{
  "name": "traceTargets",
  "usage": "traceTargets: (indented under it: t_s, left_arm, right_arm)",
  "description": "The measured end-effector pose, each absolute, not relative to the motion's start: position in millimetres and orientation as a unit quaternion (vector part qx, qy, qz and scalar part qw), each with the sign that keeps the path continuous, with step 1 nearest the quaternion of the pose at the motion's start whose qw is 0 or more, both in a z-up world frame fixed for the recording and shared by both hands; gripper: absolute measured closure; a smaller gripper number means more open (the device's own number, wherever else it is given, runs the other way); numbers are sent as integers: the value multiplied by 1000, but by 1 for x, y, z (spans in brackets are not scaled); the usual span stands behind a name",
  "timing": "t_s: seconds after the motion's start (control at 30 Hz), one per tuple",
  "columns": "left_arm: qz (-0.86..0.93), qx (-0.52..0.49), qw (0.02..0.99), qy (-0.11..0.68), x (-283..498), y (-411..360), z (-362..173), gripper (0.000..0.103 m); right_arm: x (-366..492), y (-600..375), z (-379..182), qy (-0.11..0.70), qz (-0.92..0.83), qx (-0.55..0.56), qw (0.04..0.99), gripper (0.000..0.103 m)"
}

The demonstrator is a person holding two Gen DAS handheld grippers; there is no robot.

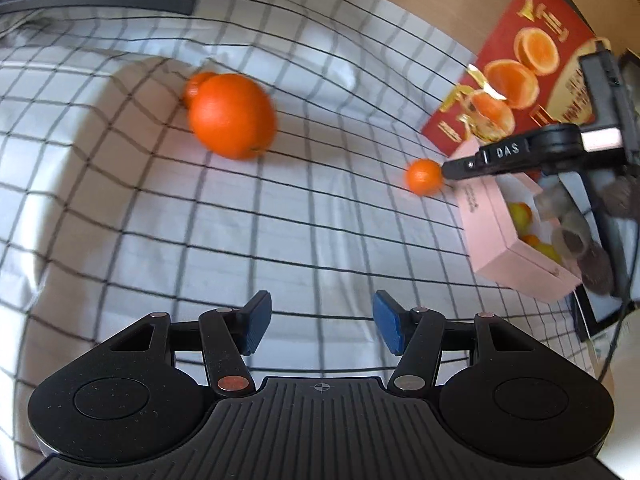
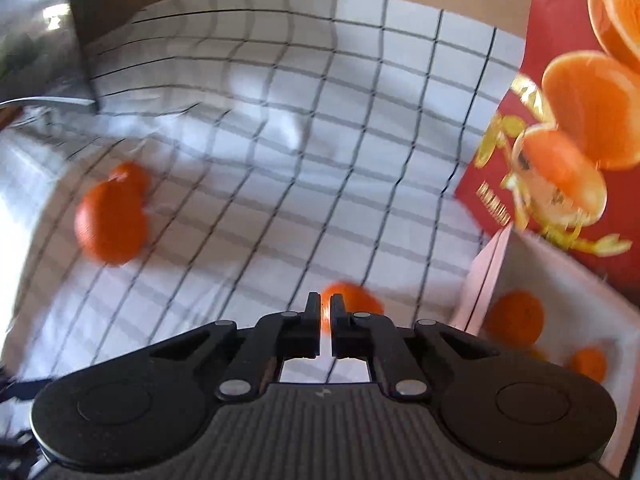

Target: Organize fruits

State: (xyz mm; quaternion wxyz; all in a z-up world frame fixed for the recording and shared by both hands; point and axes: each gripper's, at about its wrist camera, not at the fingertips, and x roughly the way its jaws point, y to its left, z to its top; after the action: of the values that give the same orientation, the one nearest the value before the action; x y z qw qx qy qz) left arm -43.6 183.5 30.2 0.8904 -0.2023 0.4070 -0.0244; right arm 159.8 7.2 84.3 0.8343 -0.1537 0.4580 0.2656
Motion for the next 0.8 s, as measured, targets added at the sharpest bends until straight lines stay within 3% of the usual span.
traceTargets:
  t_s: [0.17,0.3,0.53,0.8]
  left_arm:
    - [-50,-177,896,405,-25,170,35,42]
    - [-81,-145,904,394,7,157,47,42]
    - [-104,-60,924,363,97,119,69,42]
    - [-99,-2,909,404,146,81,39,42]
  right_arm:
    - [115,-28,93,445,277,-117,843,94]
    - [68,-57,89,420,280,-125,854,59]
    - [19,-92,71,408,235,-132,872,55]
    - [-9,-97,47,419,221,-83,877,48]
